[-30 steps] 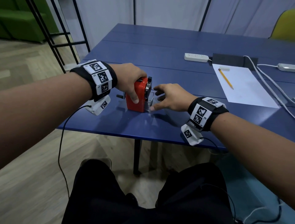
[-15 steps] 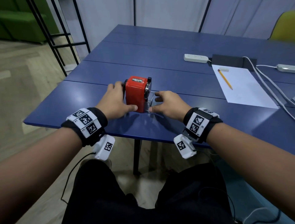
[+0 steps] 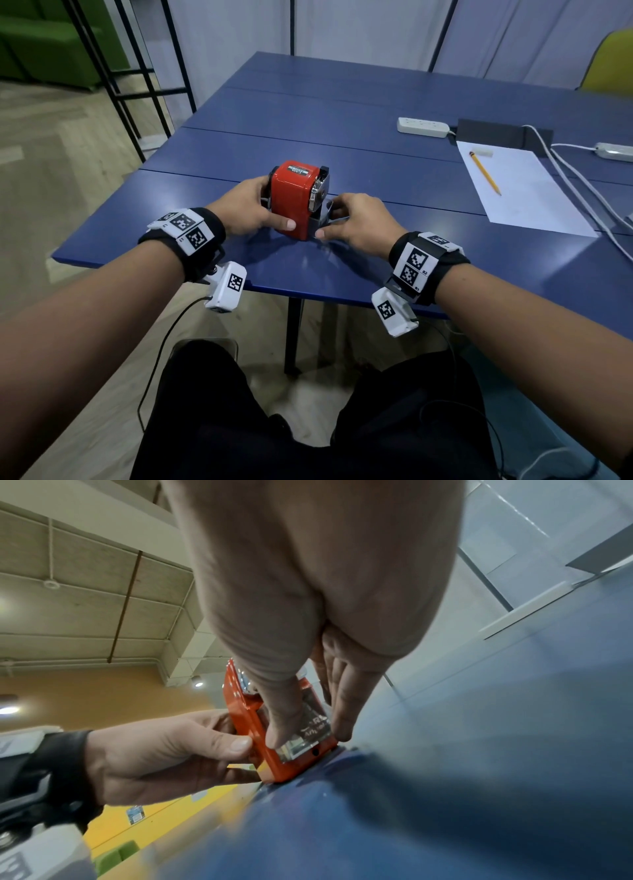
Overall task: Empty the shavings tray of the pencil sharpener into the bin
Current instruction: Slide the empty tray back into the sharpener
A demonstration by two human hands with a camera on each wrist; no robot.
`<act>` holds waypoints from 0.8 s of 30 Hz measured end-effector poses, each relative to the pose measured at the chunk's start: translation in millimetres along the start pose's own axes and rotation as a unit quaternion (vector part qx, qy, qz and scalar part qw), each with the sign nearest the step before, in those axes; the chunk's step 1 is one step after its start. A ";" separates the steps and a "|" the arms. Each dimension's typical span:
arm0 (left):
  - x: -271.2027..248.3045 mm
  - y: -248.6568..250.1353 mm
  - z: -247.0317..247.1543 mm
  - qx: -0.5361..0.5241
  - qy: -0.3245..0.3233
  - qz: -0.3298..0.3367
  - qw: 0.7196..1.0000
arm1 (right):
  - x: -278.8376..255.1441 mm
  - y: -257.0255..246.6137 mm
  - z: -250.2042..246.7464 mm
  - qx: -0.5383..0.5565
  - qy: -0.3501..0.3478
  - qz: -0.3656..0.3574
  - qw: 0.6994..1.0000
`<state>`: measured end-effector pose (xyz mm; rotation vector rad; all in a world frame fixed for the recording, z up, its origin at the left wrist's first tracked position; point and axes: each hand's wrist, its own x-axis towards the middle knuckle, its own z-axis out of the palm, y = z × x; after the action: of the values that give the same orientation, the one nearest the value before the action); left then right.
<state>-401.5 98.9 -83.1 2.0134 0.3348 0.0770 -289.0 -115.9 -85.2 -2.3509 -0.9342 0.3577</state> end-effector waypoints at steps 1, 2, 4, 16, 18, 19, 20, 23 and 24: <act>1.8 -0.7 -1.7 0.000 -0.005 0.000 1.000 | 0.7 -1.1 0.8 -0.006 0.001 0.000 1.000; 3.1 -1.1 -2.4 0.000 -0.009 -0.001 1.000 | 1.5 -1.8 1.7 -0.009 0.002 0.002 1.000; 5.1 -1.7 -2.8 -0.002 -0.013 0.003 1.000 | 3.4 -2.4 3.5 -0.013 0.007 0.003 1.000; 10.4 -8.0 -10.3 0.020 -0.064 0.011 0.998 | 8.6 -8.5 3.1 -0.035 -0.007 -0.029 0.999; 13.4 -9.4 -14.3 0.025 -0.082 0.010 0.996 | 8.1 -2.9 -4.9 -0.027 -0.027 -0.043 0.998; 15.1 -9.9 -15.9 0.025 -0.089 0.009 0.996 | 8.1 -1.2 -8.7 -0.020 -0.037 -0.053 0.998; 16.4 -10.0 -17.4 0.025 -0.095 0.008 0.995 | 9.0 0.0 -11.5 -0.013 -0.042 -0.061 0.997; 19.6 -9.0 -19.1 0.036 -0.105 0.012 0.994 | 14.6 -0.7 -12.9 -0.012 -0.031 -0.073 0.997; 20.4 -9.5 -19.4 0.038 -0.106 0.012 0.994 | 16.8 -1.6 -11.7 -0.014 -0.022 -0.073 0.997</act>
<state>-387.7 125.2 -84.6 2.0792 0.1796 -0.1354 -272.7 -108.1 -75.5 -2.2910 -1.1318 0.3409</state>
